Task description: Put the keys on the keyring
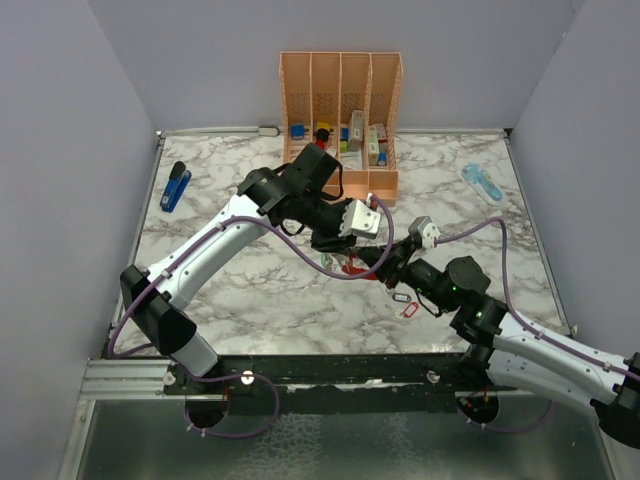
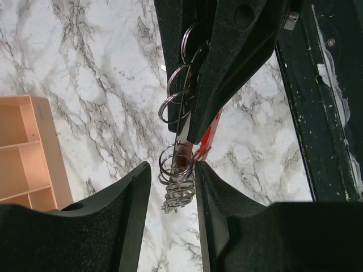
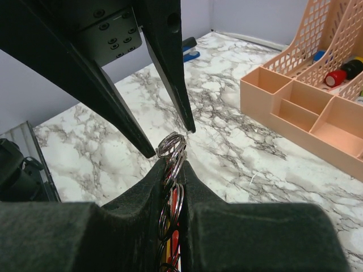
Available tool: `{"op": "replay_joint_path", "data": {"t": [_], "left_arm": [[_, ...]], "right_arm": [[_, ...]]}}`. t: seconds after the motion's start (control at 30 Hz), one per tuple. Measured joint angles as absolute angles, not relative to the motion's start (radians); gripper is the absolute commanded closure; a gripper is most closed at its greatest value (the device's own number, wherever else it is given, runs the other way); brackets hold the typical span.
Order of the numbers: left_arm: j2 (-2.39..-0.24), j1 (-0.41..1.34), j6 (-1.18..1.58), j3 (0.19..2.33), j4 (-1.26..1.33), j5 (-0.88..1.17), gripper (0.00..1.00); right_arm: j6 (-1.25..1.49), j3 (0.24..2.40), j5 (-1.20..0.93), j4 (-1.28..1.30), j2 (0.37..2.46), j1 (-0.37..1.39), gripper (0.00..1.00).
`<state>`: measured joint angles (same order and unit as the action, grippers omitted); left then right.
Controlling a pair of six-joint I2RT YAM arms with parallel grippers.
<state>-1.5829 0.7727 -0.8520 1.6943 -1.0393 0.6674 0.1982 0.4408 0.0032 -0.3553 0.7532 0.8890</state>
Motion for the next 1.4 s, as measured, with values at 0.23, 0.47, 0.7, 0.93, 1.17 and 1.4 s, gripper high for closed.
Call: {"op": "replay_joint_path", "data": {"t": [0.23, 0.47, 0.7, 0.93, 1.17, 1.4], "left_arm": [[-1.583, 0.773, -0.851, 1.694, -1.039, 0.667, 0.57], [-1.583, 0.773, -0.851, 1.676, -1.026, 0.667, 0.58], [-1.583, 0.773, -0.855, 1.671, -1.028, 0.675, 0.58], [-1.582, 0.773, -0.86, 1.671, -1.032, 0.688, 0.58], [-1.582, 0.773, -0.87, 1.671, -1.051, 0.708, 0.58], [-1.579, 0.773, -0.87, 1.682, -1.061, 0.698, 0.58]], "right_arm": [[0.205, 0.44, 0.003, -0.35, 0.758, 0.889, 0.95], [0.206, 0.44, 0.003, -0.35, 0.758, 0.889, 0.95], [0.214, 0.44, 0.006, -0.345, 0.752, 0.889, 0.95], [0.235, 0.44, 0.006, -0.335, 0.752, 0.889, 0.95], [0.24, 0.44, 0.009, -0.334, 0.752, 0.889, 0.95], [0.241, 0.44, 0.011, -0.327, 0.753, 0.889, 0.95]]}}
